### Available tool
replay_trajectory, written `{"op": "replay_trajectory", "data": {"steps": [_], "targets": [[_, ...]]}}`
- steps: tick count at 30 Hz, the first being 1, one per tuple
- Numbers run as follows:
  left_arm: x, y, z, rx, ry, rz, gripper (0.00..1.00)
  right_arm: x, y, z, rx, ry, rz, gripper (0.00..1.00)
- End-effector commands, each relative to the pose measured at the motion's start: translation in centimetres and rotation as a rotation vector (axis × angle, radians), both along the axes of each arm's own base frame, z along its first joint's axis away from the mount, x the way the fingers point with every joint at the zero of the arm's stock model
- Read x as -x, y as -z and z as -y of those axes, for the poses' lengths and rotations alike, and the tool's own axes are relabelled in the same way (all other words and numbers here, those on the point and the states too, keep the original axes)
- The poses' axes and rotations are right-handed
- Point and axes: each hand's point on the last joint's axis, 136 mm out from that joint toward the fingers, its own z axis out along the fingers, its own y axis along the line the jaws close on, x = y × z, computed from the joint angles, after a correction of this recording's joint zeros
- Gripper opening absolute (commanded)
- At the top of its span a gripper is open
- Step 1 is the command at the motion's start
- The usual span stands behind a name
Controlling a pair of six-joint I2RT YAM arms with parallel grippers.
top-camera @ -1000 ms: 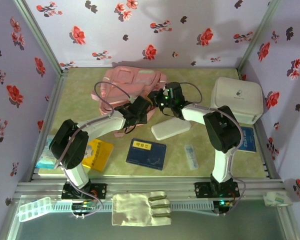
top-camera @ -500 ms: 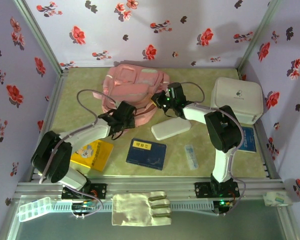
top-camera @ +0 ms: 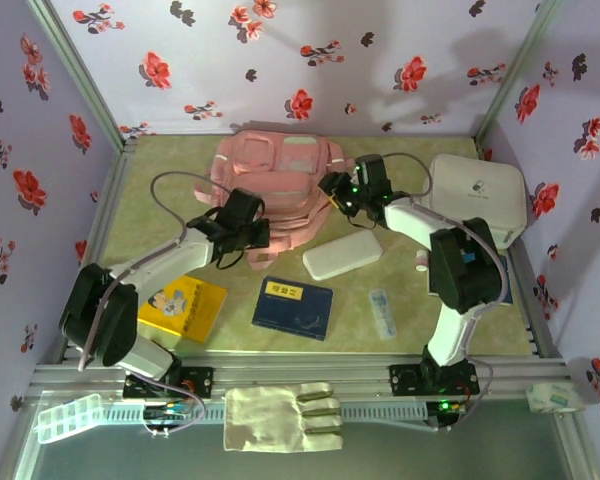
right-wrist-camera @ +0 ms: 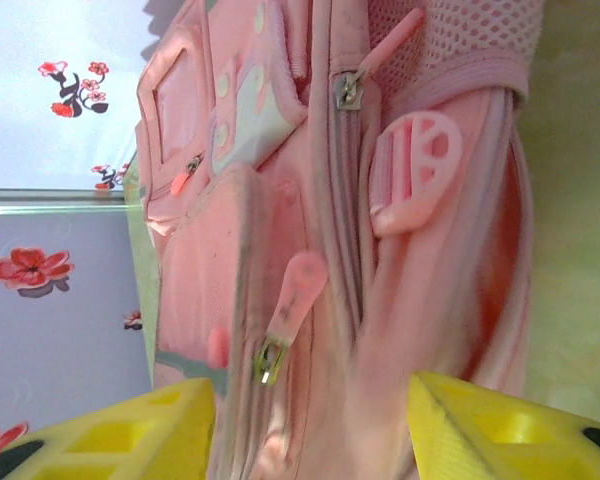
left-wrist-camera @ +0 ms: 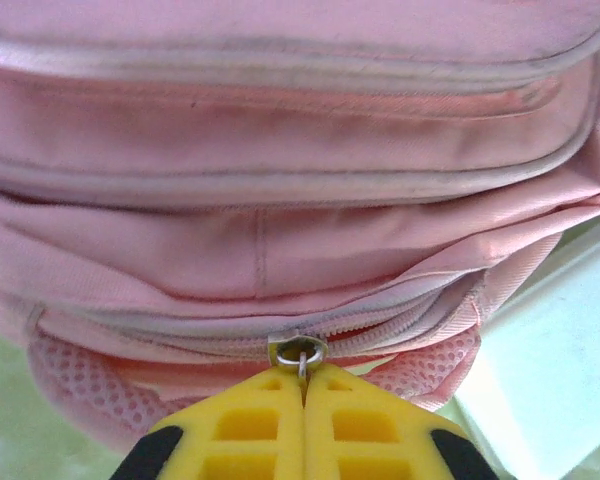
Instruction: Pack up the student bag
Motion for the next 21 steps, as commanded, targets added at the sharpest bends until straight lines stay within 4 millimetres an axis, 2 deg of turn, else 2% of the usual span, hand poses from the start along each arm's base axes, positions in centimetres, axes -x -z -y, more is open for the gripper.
{"op": "replay_trajectory", "data": {"steps": [1, 4, 7, 13, 21], "targets": [[-0.4, -2.0, 2.3, 0.017, 0.071, -0.006, 0.0, 2.1, -0.8, 2.9, 0.135, 0.038, -0.003, 0.54], [-0.9, -2.4, 3.1, 0.008, 0.08, -0.03, 0.0, 3.3, -0.9, 4.2, 0.152, 0.09, -0.028, 0.56], [-1.4, -2.8, 4.4, 0.032, 0.109, -0.032, 0.0, 4.3, -0.6, 4.5, 0.092, 0.145, -0.067, 0.58], [-1.8, -2.4, 5.9, 0.043, 0.146, -0.053, 0.0, 5.6, 1.1, 2.8, 0.023, 0.164, -0.137, 0.62], [-1.7, -1.9, 6.3, 0.04, 0.17, -0.064, 0.0, 5.0, 3.5, 0.2, 0.025, 0.137, -0.177, 0.61]]}}
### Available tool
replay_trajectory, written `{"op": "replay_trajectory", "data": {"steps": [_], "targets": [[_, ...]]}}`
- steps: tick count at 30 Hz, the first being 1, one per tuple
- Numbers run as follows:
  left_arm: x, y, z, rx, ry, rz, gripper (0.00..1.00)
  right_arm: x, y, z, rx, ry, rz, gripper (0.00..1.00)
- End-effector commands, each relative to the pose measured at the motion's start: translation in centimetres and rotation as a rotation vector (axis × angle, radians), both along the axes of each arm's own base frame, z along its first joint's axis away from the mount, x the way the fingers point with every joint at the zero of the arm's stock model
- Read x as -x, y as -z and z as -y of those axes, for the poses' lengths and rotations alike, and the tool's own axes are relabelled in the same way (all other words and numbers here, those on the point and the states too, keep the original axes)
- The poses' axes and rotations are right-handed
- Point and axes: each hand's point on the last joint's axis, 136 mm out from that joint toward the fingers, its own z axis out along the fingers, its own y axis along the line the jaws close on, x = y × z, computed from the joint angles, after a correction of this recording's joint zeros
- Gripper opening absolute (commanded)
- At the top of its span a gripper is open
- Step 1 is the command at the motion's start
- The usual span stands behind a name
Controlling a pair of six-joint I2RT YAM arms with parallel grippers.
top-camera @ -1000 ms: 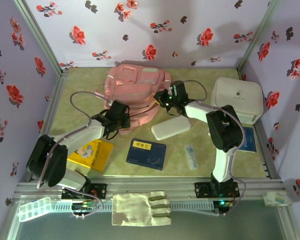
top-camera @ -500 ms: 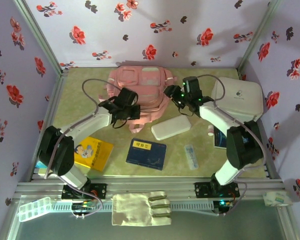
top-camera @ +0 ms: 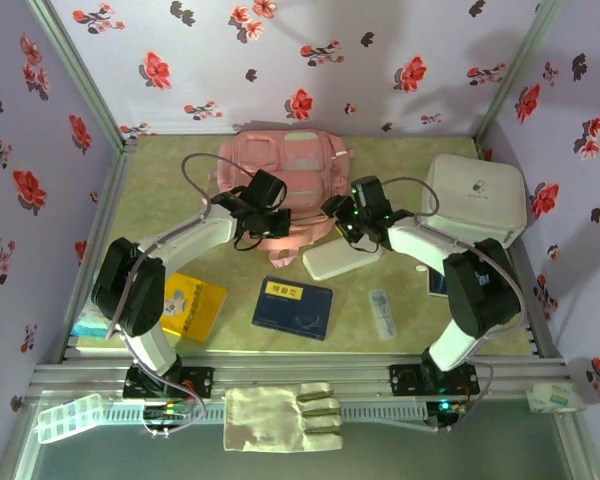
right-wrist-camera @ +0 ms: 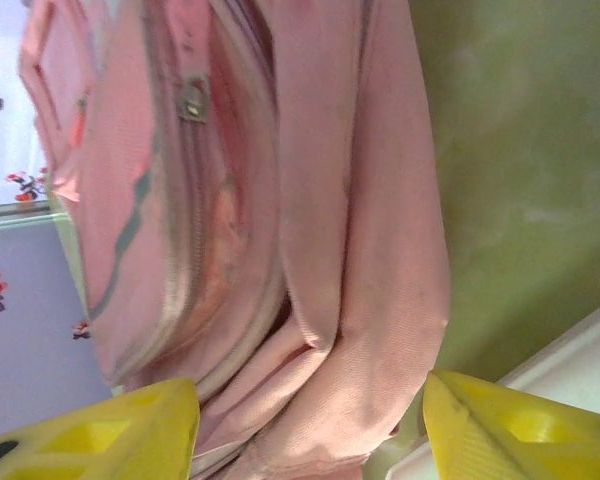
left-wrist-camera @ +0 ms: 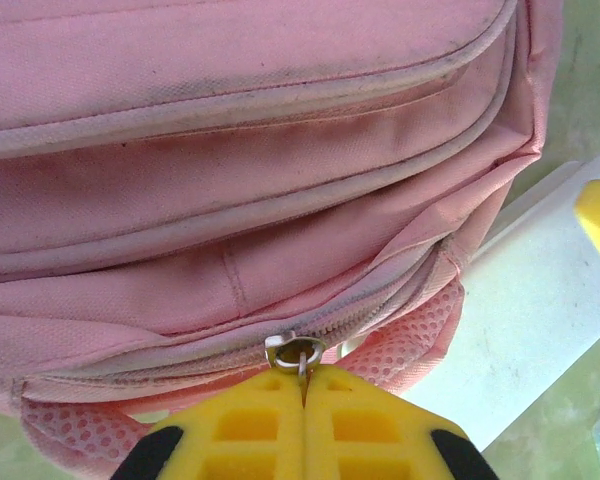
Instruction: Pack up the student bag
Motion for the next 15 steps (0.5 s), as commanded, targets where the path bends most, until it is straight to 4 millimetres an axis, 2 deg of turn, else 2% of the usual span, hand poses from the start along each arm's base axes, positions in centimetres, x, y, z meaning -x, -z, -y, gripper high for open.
{"op": "replay_trajectory", "data": {"steps": [1, 9, 11, 15], "targets": [[-0.6, -2.0, 1.4, 0.035, 0.051, 0.049, 0.0, -1.4, 0.0, -0.9, -0.006, 0.021, 0.01, 0.61], [-0.4, -1.5, 1.4, 0.016, 0.07, 0.041, 0.0, -3.2, 1.5, -1.7, 0.029, 0.017, 0.026, 0.51], [-0.4, -1.6, 1.3, 0.012, 0.072, 0.042, 0.0, -3.5, 2.0, -1.8, 0.038, 0.014, 0.023, 0.44], [-0.2, -1.7, 1.0, 0.005, 0.077, 0.041, 0.0, -3.6, 2.6, -1.5, 0.065, 0.015, 0.025, 0.23]]}}
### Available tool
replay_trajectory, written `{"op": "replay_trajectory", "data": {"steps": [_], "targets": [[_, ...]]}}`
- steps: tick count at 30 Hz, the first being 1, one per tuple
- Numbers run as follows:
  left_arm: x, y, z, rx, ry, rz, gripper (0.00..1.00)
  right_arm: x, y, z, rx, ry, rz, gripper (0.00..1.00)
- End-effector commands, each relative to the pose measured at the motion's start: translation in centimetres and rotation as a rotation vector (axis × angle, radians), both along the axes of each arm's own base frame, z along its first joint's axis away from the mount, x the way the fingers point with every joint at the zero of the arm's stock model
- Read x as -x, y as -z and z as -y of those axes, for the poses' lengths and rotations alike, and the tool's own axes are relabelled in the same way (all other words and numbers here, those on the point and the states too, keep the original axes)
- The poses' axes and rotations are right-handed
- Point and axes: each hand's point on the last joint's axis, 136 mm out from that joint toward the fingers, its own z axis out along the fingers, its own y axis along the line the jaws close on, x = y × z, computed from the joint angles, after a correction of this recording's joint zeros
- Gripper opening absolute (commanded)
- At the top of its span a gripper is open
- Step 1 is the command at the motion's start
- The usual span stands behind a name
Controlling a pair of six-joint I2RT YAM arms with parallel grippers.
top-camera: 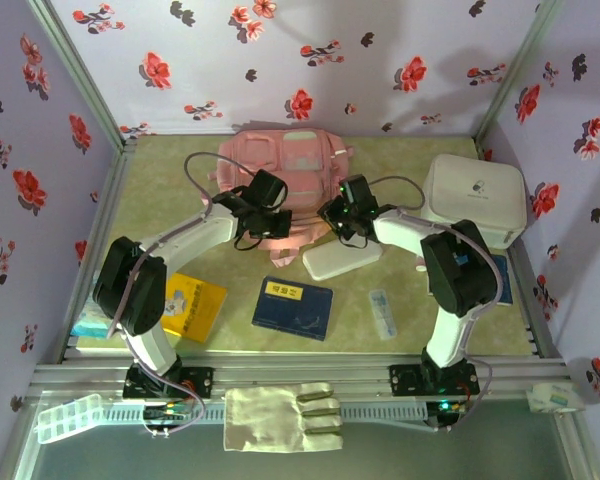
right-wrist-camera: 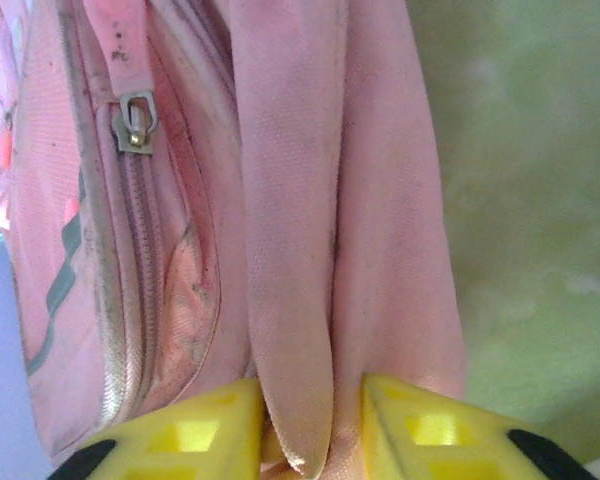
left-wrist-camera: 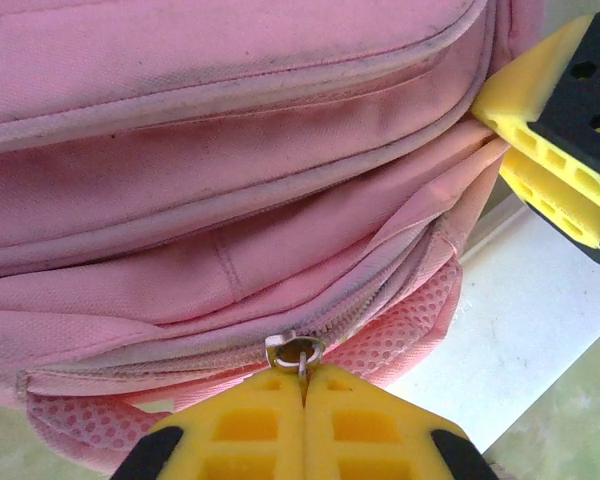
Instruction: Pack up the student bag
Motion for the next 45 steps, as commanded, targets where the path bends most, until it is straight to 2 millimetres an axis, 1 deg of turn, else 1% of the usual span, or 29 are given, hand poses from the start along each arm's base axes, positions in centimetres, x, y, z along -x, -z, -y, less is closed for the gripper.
{"op": "replay_trajectory", "data": {"steps": [1, 5, 6, 7, 8, 10, 12, 15, 18, 20, 21, 23, 24, 26, 28, 31, 32, 34, 37, 38, 41, 45], "targets": [[-0.3, -2.1, 0.9, 0.025, 0.042, 0.042, 0.0, -1.1, -0.4, 0.0, 0.033, 0.007, 0.053, 0.2], [-0.2, -2.4, 0.3, 0.01, 0.051, 0.042, 0.0, -1.6, -0.7, 0.9, 0.08, 0.008, 0.086, 0.12], [-0.1, -2.4, 0.0, 0.0, 0.06, 0.044, 0.0, -1.9, -0.8, 1.3, 0.097, 0.007, 0.096, 0.08], [0.2, -2.4, -0.2, -0.012, 0.083, 0.051, 0.0, -2.3, -0.9, 1.7, 0.111, 0.005, 0.109, 0.02], [0.5, -2.3, -0.4, -0.026, 0.109, 0.058, 0.0, -2.7, -1.0, 2.0, 0.12, 0.002, 0.118, 0.0], [1.0, -1.8, -1.4, -0.059, 0.155, 0.073, 0.0, -3.7, -1.3, 2.8, 0.118, -0.008, 0.142, 0.0], [1.4, -0.9, -2.9, -0.083, 0.154, 0.062, 0.0, -4.7, -1.4, 3.6, 0.103, -0.013, 0.161, 0.0], [1.8, -0.1, -5.0, -0.098, 0.134, 0.065, 0.0, -5.8, -1.1, 4.4, 0.1, -0.032, 0.164, 0.0], [1.7, 0.4, -6.7, -0.083, 0.088, 0.081, 0.0, -6.7, -1.2, 4.2, 0.094, -0.062, 0.186, 0.01], [1.6, 0.6, -7.0, -0.072, 0.07, 0.089, 0.0, -7.1, -1.4, 3.6, 0.075, -0.092, 0.208, 0.03], [1.5, 0.7, -7.0, -0.068, 0.066, 0.093, 0.0, -7.3, -1.8, 3.1, 0.052, -0.103, 0.226, 0.04], [1.3, 0.3, -6.3, -0.047, 0.078, 0.099, 0.0, -7.4, -2.6, 2.6, 0.014, -0.117, 0.251, 0.08], [1.1, 0.0, -5.9, -0.039, 0.084, 0.106, 0.0, -7.4, -3.3, 2.5, 0.004, -0.12, 0.262, 0.12], [0.8, -0.8, -5.2, -0.026, 0.093, 0.127, 0.0, -7.0, -4.3, 2.6, 0.001, -0.12, 0.259, 0.24], [0.5, -1.9, -4.4, -0.01, 0.102, 0.146, 0.0, -6.1, -5.4, 3.3, 0.016, -0.108, 0.252, 0.41], [0.1, -3.0, -3.0, 0.024, 0.115, 0.163, 0.0, -4.1, -6.9, 4.3, 0.032, -0.085, 0.237, 0.56], [-0.1, -3.3, -2.6, 0.033, 0.117, 0.166, 0.0, -3.5, -7.3, 4.5, 0.028, -0.079, 0.231, 0.58], [-0.5, -3.7, -1.8, 0.046, 0.115, 0.166, 0.0, -1.7, -7.7, 4.6, 0.019, -0.065, 0.191, 0.61], [-1.2, -3.8, -0.8, 0.065, 0.102, 0.156, 0.0, 0.8, -7.7, 4.1, -0.011, -0.031, 0.145, 0.68], [-1.4, -3.8, -0.4, 0.074, 0.104, 0.154, 0.0, 1.5, -7.8, 3.6, -0.033, -0.018, 0.149, 0.7], [-1.6, -3.6, 0.9, 0.098, 0.123, 0.144, 0.0, 3.0, -7.4, 2.2, -0.088, 0.015, 0.134, 0.73], [-1.6, -3.4, 2.1, 0.128, 0.137, 0.133, 0.0, 4.0, -6.1, 0.7, -0.15, 0.041, 0.091, 0.74]]}}
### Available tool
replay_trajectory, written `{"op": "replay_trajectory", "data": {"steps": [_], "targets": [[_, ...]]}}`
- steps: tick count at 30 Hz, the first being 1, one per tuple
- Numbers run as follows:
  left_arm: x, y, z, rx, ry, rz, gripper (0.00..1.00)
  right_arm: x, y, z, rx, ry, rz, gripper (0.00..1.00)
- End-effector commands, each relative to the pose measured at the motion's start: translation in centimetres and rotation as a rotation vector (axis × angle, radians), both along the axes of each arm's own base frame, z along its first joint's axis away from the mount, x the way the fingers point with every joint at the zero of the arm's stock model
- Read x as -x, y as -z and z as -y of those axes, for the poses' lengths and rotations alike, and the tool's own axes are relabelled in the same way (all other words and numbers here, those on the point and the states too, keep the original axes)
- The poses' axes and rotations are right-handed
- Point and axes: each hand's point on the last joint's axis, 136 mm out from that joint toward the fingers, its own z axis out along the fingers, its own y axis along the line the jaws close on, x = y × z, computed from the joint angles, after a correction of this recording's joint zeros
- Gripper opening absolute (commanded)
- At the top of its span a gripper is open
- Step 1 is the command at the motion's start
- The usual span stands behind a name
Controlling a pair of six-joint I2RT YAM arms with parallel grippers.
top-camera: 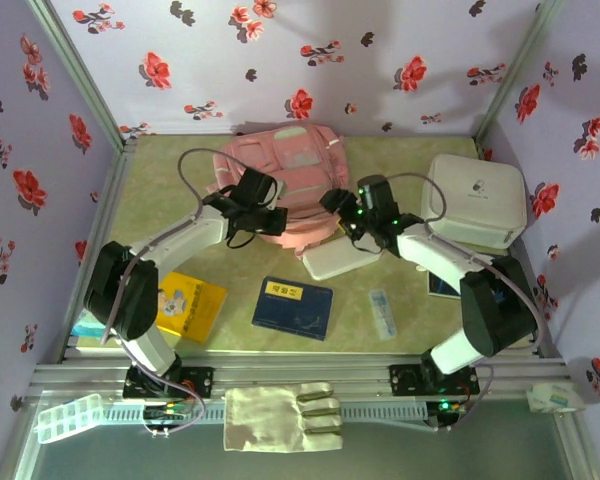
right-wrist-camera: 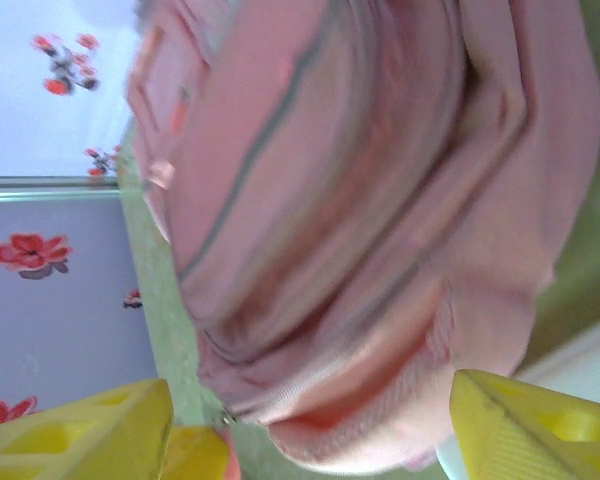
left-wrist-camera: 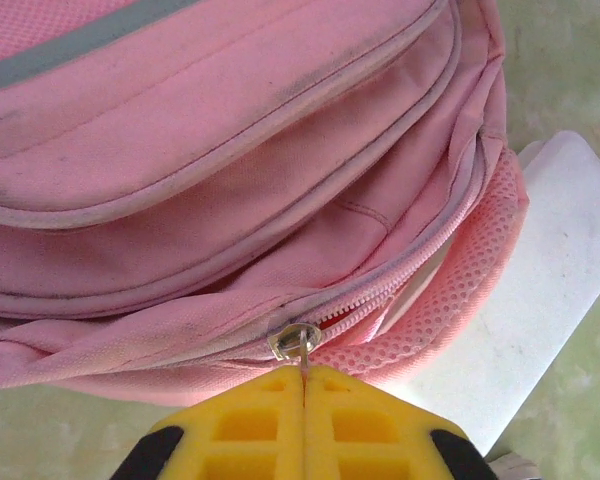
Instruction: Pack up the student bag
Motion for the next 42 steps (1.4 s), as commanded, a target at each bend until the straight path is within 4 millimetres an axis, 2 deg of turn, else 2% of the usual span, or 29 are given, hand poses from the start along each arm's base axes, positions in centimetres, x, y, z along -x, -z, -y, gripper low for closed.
{"op": "replay_trajectory", "data": {"steps": [1, 5, 9, 18, 23, 27, 29, 33, 37, 42], "targets": [[-0.9, -2.3, 2.4, 0.095, 0.017, 0.037, 0.0, 0.0, 1.0, -0.5, -0.067, 0.085, -0.049, 0.73], [-1.3, -2.2, 2.7, 0.098, 0.008, 0.029, 0.0, 1.3, 2.8, -1.2, -0.063, 0.1, -0.11, 0.72], [-1.7, -2.6, 3.0, 0.111, -0.004, 0.033, 0.0, 1.8, 3.9, -1.4, -0.074, 0.11, -0.126, 0.68], [-2.6, -3.9, 3.6, 0.135, -0.011, 0.051, 0.0, -0.4, 4.2, -3.4, -0.148, 0.085, -0.069, 0.58], [-2.7, -3.7, 3.5, 0.129, -0.014, 0.046, 0.0, -1.4, 4.6, -3.9, -0.158, 0.078, -0.049, 0.4], [-2.6, -3.2, 2.9, 0.107, -0.012, 0.04, 0.0, -2.2, 4.3, -3.0, -0.136, 0.092, -0.031, 0.17], [-2.4, -2.7, 1.9, 0.079, -0.007, 0.038, 0.0, -2.5, 3.9, -2.1, -0.105, 0.111, -0.014, 0.09], [-1.0, -0.7, -0.5, -0.057, 0.087, 0.035, 0.0, -2.6, 2.9, 0.3, -0.018, 0.146, 0.018, 0.02], [0.4, 1.3, -3.3, -0.23, 0.176, 0.033, 0.0, -3.0, 1.7, 2.0, 0.029, 0.173, 0.047, 0.0], [0.6, 2.6, -4.2, -0.276, 0.184, 0.005, 0.0, -3.7, 0.4, 2.5, 0.021, 0.179, 0.069, 0.0]]}}
